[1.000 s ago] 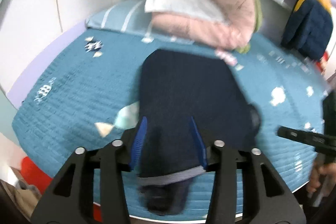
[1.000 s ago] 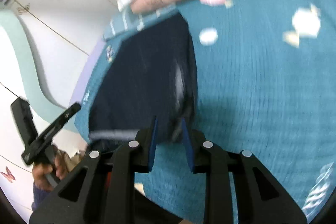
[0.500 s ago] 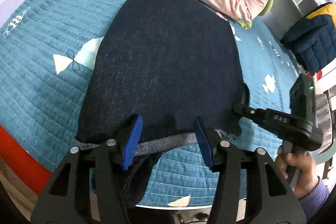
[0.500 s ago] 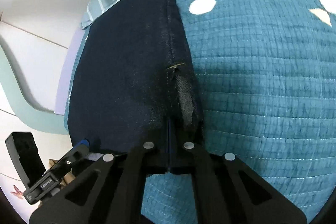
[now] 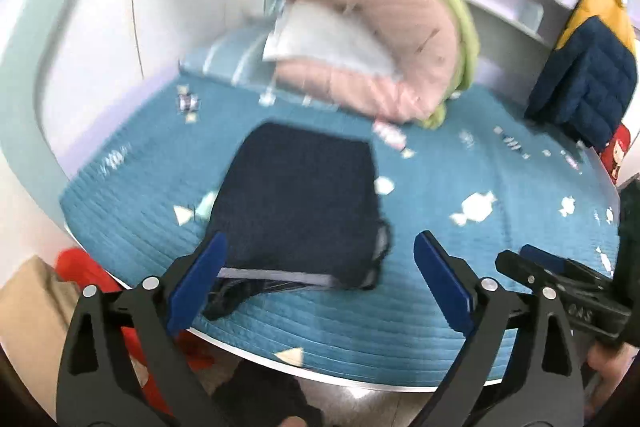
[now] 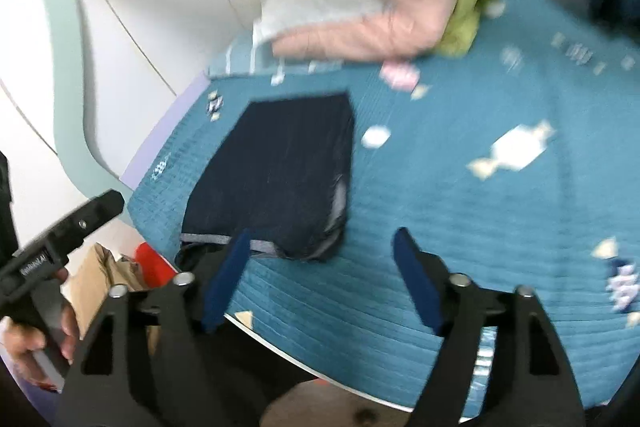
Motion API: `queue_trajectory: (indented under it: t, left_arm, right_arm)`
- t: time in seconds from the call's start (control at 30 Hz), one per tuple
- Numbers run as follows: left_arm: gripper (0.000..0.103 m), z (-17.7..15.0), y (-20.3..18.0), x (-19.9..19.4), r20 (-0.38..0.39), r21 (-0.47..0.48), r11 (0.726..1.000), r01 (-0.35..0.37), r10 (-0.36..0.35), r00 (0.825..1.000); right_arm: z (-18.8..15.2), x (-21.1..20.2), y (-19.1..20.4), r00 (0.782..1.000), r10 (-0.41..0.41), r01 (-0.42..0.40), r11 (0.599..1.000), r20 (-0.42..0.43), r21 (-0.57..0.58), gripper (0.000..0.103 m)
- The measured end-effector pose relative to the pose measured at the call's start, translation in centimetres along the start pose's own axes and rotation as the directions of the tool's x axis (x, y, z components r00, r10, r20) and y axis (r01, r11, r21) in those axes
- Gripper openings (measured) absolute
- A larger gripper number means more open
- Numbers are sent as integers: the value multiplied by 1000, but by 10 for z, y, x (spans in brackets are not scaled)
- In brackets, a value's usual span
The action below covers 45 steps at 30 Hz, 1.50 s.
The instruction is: Fold large clothes
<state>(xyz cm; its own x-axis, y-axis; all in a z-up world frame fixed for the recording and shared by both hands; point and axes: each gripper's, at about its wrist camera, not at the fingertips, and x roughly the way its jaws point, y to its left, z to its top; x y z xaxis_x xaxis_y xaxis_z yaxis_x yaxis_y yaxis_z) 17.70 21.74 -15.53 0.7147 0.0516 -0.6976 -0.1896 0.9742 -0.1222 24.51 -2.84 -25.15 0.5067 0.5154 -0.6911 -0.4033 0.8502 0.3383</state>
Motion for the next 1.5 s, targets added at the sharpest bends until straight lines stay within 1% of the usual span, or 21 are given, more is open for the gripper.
queue_trajectory:
  t: [0.03, 0.07, 0.13, 0.17, 0.23, 0.33, 0.4, 0.47, 0.53, 0.6, 0.7, 0.83, 0.9, 1.0, 1.1, 1.17, 1.23, 1.27, 1.37, 1.5]
  left_arm:
    - [95, 0, -12, -17, 31, 13, 1000, -2, 1, 1000]
    - [98, 0, -24, -35, 67, 25, 1000, -11, 9, 998]
    - [98, 0, -41, -61, 127, 40, 998, -41, 35, 991]
    - [98, 0, -48, -75, 156, 45, 997, -57, 49, 987]
    - [98, -2, -64, -105, 218, 56, 997, -61, 47, 975]
    - [98, -7, -83, -145, 269, 72, 996, -47, 26, 963]
    - [98, -10, -92, -163, 290, 84, 995, -61, 34, 956]
    - [98, -15, -103, -185, 321, 109, 991, -73, 34, 946]
    - [98, -19, -110, -199, 342, 124, 988, -88, 40, 939]
    - [98, -25, -118, -217, 365, 143, 986, -87, 30, 931]
    - [98, -32, -128, -237, 385, 166, 982, -85, 15, 923]
    - [98, -40, -141, -263, 436, 174, 978, -113, 27, 900]
    - [98, -41, -142, -270, 449, 172, 979, -104, 16, 893]
    - [98, -43, -144, -278, 463, 167, 981, -98, 10, 887]
    - [98, -46, -146, -287, 500, 159, 981, -115, 20, 866]
    - [98, -48, -149, -295, 526, 163, 980, -116, 13, 851]
    - [98, -48, -149, -299, 531, 167, 980, -109, 4, 847]
    - [98, -48, -150, -300, 530, 166, 981, -105, 1, 848]
    - [98, -48, -150, -302, 529, 164, 982, -98, -4, 848]
    - [98, -48, -151, -304, 540, 165, 981, -106, 0, 842]
  right_arm:
    - [0, -19, 1, 999, -28, 29, 1000, 29, -8, 86]
    - [-2, -42, 3, 996, -51, 53, 998, 72, -18, 87]
    - [-5, -77, 8, 987, -76, 83, 996, 144, -44, 89]
    - [-9, -93, 11, 980, -87, 99, 993, 180, -61, 92]
    - [-16, -126, 18, 963, -102, 128, 988, 249, -92, 94]
    - [-28, -172, 30, 933, -106, 156, 980, 344, -122, 95]
    - [-35, -200, 38, 909, -121, 191, 971, 399, -142, 95]
    - [-42, -223, 42, 888, -123, 209, 966, 443, -150, 95]
    - [-47, -242, 44, 874, -121, 218, 963, 471, -156, 95]
    - [-53, -259, 46, 862, -116, 222, 962, 494, -160, 95]
    - [-59, -276, 49, 850, -104, 216, 963, 517, -160, 95]
    - [-67, -301, 54, 823, -116, 241, 958, 556, -157, 95]
    - [-70, -311, 56, 809, -117, 248, 957, 576, -153, 95]
    - [-76, -322, 61, 796, -111, 250, 956, 595, -156, 95]
    - [-80, -332, 63, 784, -107, 252, 955, 612, -156, 95]
    - [-81, -336, 64, 777, -105, 253, 955, 621, -155, 95]
    - [-83, -340, 66, 769, -104, 257, 954, 631, -155, 95]
    - [-83, -342, 67, 767, -107, 259, 954, 633, -153, 96]
    - [-84, -344, 67, 763, -105, 257, 955, 638, -150, 96]
    - [-85, -345, 66, 761, -103, 253, 956, 640, -147, 95]
